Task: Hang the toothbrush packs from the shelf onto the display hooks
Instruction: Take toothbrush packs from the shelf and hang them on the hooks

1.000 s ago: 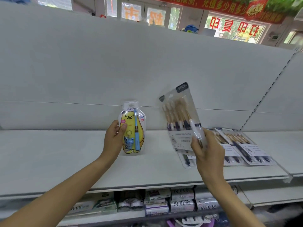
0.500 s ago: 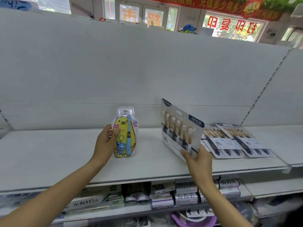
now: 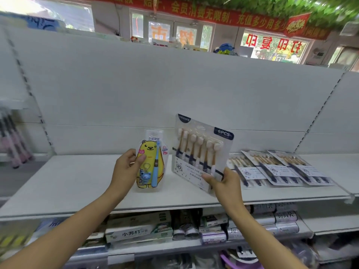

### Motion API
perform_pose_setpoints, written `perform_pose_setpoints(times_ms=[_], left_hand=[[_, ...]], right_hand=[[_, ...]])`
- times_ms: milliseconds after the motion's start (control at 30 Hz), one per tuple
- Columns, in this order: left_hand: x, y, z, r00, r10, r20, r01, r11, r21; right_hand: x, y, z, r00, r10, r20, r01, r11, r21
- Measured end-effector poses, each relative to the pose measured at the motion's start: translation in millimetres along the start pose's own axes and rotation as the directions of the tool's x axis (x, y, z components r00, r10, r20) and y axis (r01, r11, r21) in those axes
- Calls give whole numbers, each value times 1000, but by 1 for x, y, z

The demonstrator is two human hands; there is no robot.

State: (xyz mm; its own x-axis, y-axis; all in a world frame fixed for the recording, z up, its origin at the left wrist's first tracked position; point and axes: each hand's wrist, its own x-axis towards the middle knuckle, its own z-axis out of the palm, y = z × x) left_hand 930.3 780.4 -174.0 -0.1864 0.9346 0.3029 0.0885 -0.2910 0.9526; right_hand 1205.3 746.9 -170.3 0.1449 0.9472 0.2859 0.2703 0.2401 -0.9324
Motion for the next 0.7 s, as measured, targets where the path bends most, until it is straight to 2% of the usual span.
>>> perform_pose_setpoints(times_ms=[267, 567, 700], left_hand=[[-16, 10, -121, 999, 1, 35, -1, 1000, 4], [-58, 16, -240, 998, -50, -29, 48, 996, -71], [-87, 18, -281, 994, -47, -104, 39, 997, -72]], right_hand=[[-40, -52, 100, 998, -10, 69, 5, 997, 80], [-76, -87, 191, 963, -56, 263, 25, 993, 119], [-94, -102, 221, 933, -73, 353, 27, 991, 132]])
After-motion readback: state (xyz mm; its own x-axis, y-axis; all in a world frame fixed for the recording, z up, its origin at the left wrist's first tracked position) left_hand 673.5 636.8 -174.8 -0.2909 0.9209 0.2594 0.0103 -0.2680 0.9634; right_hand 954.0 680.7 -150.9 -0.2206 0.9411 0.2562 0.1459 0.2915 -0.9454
